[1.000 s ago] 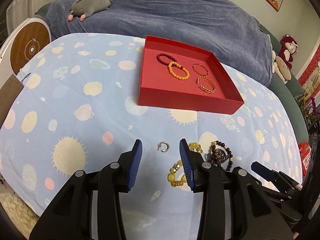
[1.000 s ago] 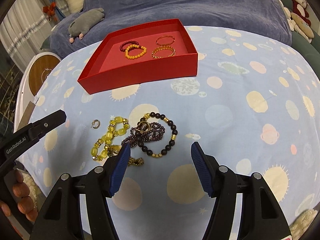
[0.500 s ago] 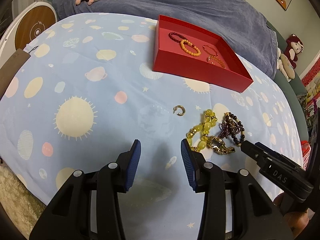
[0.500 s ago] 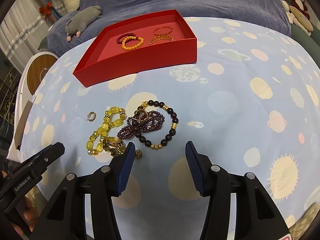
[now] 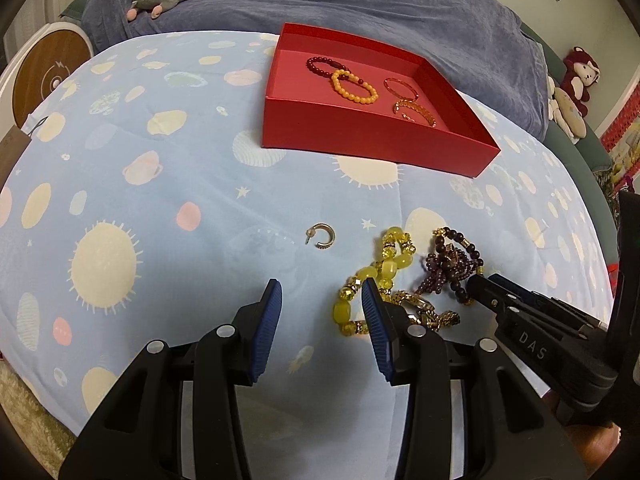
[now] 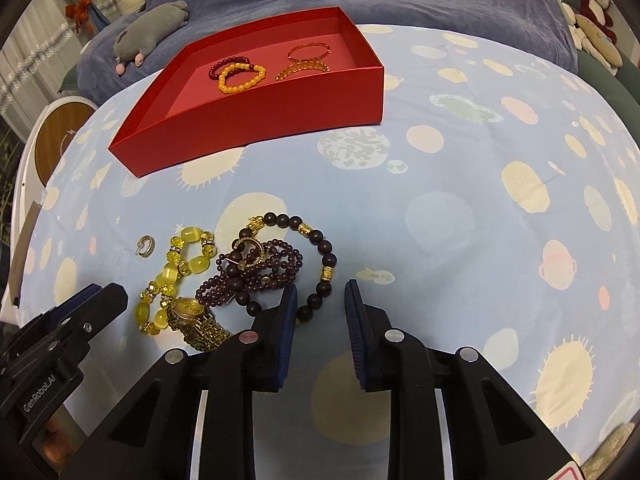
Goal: Organize jewelry
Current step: 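Move both tools back over the yellow-green and purple bracelets, then grasp the yellow-green bracelet with the left gripper while the right gripper grasps the dark bead bracelet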
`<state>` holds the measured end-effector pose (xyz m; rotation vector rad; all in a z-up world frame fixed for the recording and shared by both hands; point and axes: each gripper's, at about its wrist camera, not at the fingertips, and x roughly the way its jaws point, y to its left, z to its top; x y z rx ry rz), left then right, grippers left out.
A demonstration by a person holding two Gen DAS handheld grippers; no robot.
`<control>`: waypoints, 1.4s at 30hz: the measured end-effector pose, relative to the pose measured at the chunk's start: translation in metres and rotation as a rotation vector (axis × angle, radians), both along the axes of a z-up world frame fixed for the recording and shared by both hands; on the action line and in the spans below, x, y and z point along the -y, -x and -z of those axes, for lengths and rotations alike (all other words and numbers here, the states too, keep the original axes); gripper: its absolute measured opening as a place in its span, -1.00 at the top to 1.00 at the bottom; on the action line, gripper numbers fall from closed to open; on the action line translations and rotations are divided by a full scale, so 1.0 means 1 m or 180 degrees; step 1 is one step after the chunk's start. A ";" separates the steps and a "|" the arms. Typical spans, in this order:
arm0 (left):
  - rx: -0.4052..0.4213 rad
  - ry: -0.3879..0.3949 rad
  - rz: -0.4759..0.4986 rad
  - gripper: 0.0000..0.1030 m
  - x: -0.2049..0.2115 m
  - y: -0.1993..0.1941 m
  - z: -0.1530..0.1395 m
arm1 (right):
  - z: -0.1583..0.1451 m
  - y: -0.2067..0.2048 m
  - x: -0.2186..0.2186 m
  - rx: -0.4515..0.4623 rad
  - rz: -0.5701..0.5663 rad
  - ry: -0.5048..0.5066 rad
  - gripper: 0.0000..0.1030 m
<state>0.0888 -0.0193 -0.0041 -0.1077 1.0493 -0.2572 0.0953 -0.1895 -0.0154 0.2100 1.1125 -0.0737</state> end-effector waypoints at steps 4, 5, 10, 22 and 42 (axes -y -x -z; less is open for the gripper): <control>-0.0039 -0.0058 0.0062 0.23 0.008 -0.003 0.007 | 0.000 0.000 -0.006 0.0023 -0.0082 0.0185 0.68; -0.0056 -0.0078 0.0073 0.23 0.010 -0.003 0.010 | 0.000 0.001 -0.005 0.0024 -0.0093 0.0189 0.72; -0.0003 -0.0189 0.0125 0.24 0.015 0.001 0.015 | -0.001 0.008 0.006 -0.0042 0.0008 0.0009 0.85; 0.0011 -0.0140 0.0187 0.81 0.016 0.000 0.009 | -0.024 0.027 0.011 0.0078 0.0105 -0.0370 0.85; 0.0233 0.0240 0.0007 0.82 -0.015 0.001 -0.057 | -0.096 0.033 0.009 0.0581 0.0027 -0.0548 0.85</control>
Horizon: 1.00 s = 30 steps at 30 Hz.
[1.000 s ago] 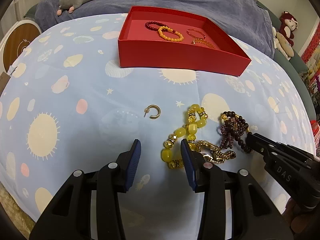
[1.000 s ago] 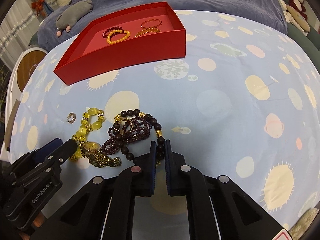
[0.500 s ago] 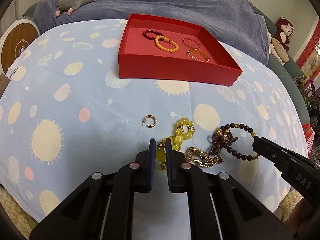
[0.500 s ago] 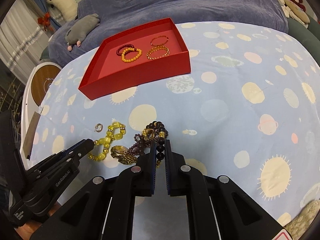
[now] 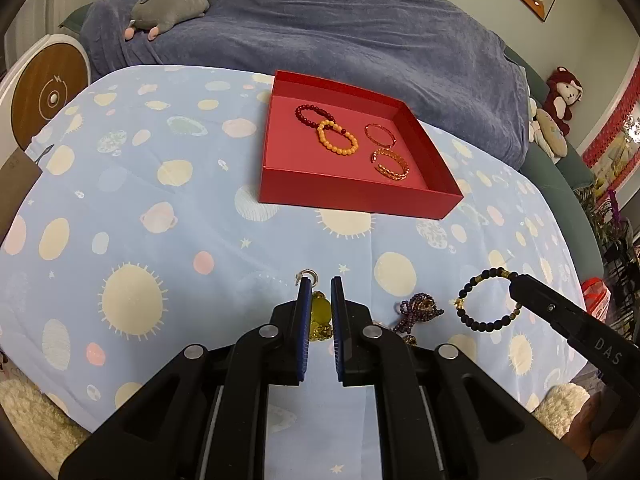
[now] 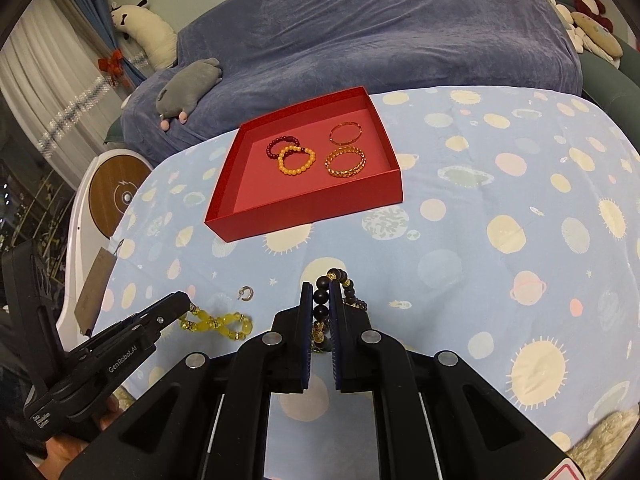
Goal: Organize jewelry
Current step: 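Grasp the yellow-green bracelet with the left gripper while the right gripper grasps the dark bead bracelet, then carry both bracelets into the red box and open both grippers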
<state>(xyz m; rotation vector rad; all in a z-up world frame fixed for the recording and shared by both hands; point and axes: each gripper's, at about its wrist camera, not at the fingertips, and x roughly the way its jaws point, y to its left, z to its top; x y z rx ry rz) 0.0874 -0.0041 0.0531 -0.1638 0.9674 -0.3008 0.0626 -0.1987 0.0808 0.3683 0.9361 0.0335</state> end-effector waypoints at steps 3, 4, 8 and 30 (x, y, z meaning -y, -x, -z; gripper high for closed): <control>-0.0011 0.0046 -0.0020 0.82 -0.002 -0.001 -0.003 | -0.004 0.000 0.002 0.0022 -0.0006 -0.0008 0.85; -0.0004 0.0052 -0.0018 0.82 -0.002 -0.001 -0.005 | -0.005 0.000 0.002 0.0029 -0.0009 -0.0002 0.85; 0.0024 0.0075 0.0005 0.82 0.001 -0.005 -0.009 | -0.008 -0.004 0.005 0.0038 -0.0016 0.0034 0.85; 0.0384 0.0253 -0.0020 0.82 0.038 -0.124 -0.061 | -0.007 -0.149 -0.007 0.0109 -0.0198 -0.0022 0.85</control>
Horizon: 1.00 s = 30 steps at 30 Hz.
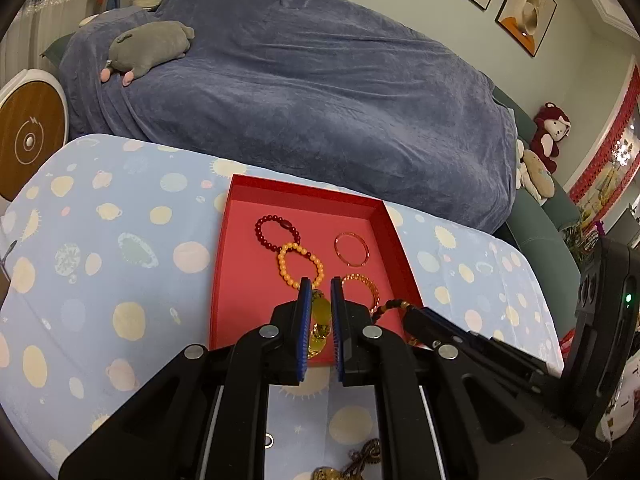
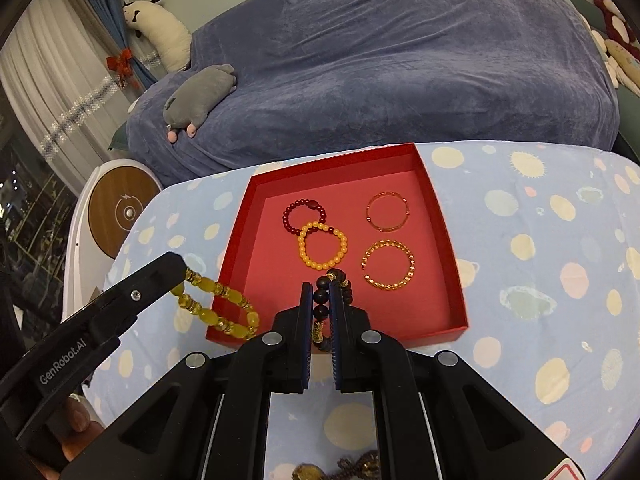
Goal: Organize jewelry
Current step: 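Carry both bracelets into the red box and open both grippers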
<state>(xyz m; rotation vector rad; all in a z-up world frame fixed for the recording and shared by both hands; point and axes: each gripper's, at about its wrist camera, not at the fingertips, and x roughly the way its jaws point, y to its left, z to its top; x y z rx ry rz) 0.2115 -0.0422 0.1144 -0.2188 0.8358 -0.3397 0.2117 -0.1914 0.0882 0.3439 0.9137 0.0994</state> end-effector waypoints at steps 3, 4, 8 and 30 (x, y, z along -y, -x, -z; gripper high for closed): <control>-0.0033 -0.0037 -0.0001 0.82 0.009 -0.019 0.010 | 0.014 -0.015 -0.004 -0.0100 0.0018 -0.0114 0.85; -0.0065 -0.0047 0.0006 0.82 0.012 -0.024 0.016 | 0.019 -0.018 -0.005 -0.0133 0.0016 -0.0126 0.85; -0.0206 -0.0155 0.0030 0.87 0.022 -0.037 0.041 | 0.042 -0.030 -0.006 -0.0283 0.0016 -0.0058 0.85; -0.0437 -0.0484 -0.0145 0.22 -0.005 -0.012 0.085 | 0.055 0.008 0.014 -0.0244 0.0174 0.0498 0.37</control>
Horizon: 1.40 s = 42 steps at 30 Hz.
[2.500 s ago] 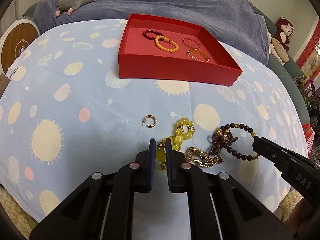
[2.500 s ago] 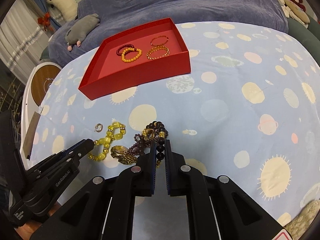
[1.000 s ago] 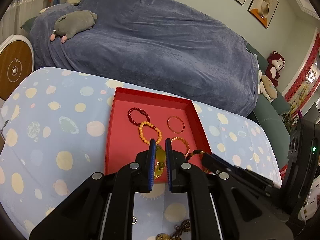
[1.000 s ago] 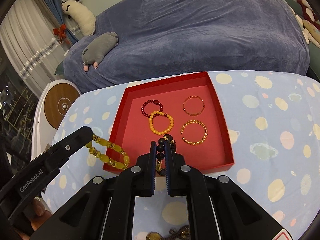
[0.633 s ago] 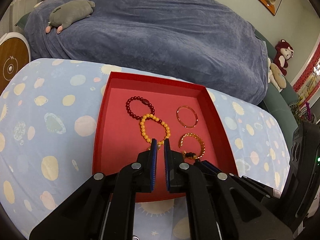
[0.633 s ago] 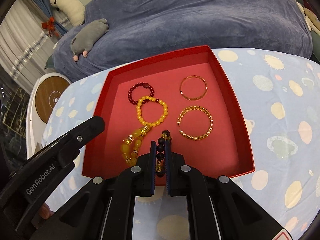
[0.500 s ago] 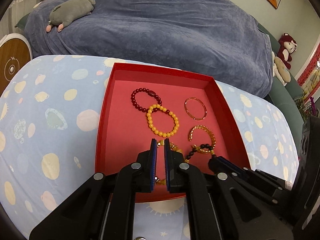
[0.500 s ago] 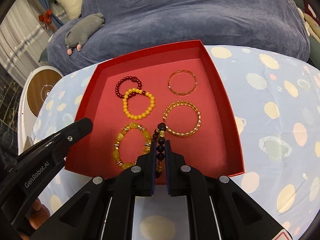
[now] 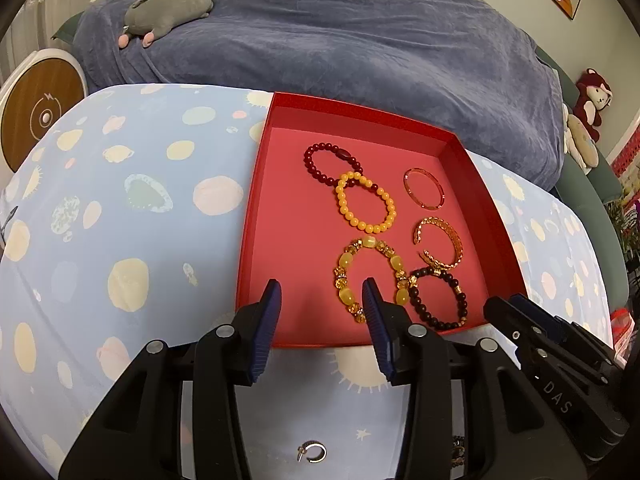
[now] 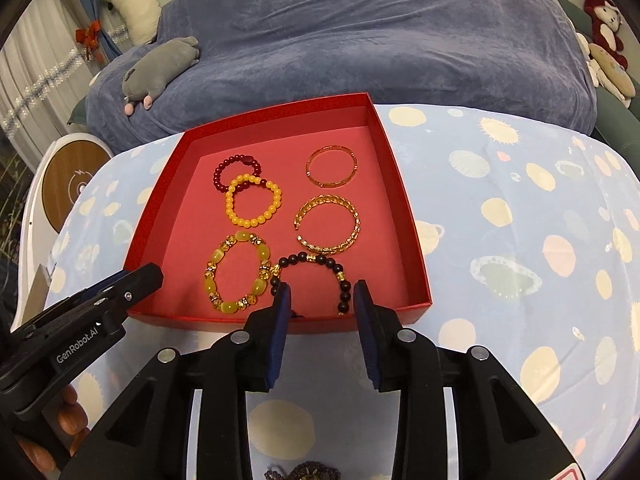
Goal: Organize jewelry
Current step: 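Carry both bracelets into the red box and open both grippers, then move both tools back over the gold watch bracelet and purple bead bracelet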
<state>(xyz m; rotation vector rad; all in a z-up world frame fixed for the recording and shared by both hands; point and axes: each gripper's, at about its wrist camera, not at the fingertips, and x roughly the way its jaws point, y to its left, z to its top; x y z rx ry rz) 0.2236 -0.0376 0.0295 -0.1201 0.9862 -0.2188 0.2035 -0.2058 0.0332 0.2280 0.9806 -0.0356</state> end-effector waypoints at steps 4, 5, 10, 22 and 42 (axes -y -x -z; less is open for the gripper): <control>-0.0015 0.0022 -0.0012 0.22 -0.003 0.011 -0.001 | -0.003 0.013 0.002 -0.0004 0.0045 -0.0043 0.37; 0.0004 0.0017 -0.0010 0.22 -0.003 0.013 -0.002 | -0.004 0.015 0.001 -0.0008 0.0045 -0.0052 0.37; 0.0028 0.0014 0.0002 0.22 -0.003 0.024 -0.008 | -0.007 0.029 0.001 -0.0016 0.0056 -0.0086 0.37; 0.0072 0.0016 0.0037 0.22 -0.006 0.053 -0.017 | -0.001 0.069 -0.005 -0.0096 0.0033 -0.0088 0.37; -0.0179 0.0025 0.0071 0.22 -0.023 0.128 0.011 | 0.020 0.123 -0.024 -0.0282 -0.0035 -0.0250 0.37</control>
